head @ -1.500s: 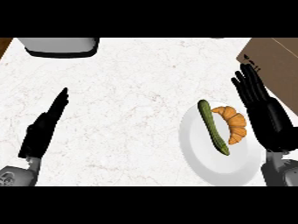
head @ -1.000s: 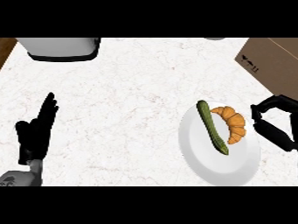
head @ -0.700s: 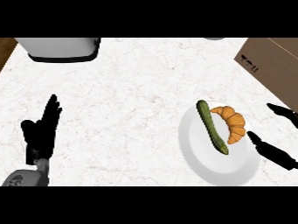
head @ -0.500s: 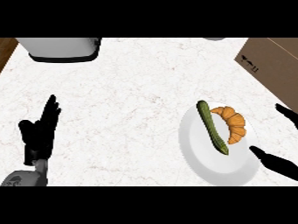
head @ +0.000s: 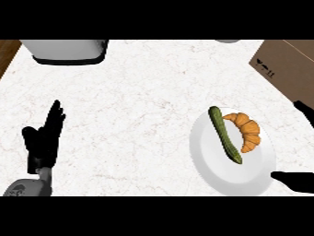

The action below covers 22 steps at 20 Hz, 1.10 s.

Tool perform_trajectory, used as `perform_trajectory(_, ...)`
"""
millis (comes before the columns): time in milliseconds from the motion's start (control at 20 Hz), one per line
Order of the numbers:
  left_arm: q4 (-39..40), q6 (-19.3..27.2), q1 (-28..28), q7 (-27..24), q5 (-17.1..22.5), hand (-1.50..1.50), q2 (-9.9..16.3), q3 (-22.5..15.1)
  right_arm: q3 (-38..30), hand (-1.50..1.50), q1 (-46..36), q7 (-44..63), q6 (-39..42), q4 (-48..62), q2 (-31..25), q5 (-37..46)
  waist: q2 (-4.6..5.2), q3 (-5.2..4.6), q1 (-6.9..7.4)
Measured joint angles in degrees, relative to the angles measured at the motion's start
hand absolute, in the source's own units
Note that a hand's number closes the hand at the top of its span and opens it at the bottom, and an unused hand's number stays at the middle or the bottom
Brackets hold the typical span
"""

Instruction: Pick the squash from the plate and place it in the cardboard box

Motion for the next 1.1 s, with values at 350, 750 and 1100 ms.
perform_trajectory(350,0.5,-0.2,-0.7,0.3,-1.0,0.0,-1.3,0.1,6.0,-1.5,-9.9,15.0,10.0,0.4,2.5,3.0,0.07,0.04,0.44)
perform_trajectory(750,-1.8,-0.4,-0.4,2.2,-2.2,0.0,-1.5,1.1,10.3,-1.5,-15.8,26.9,18.3,3.2,8.2,6.1,0.03,0.07,0.3)
perform_trajectory(1100,0.4,-2.8,-1.3,1.3,-2.7,0.0,-2.2,3.5,11.9,-1.5,-16.2,29.3,20.5,4.7,14.8,10.5,0.02,0.08,0.09)
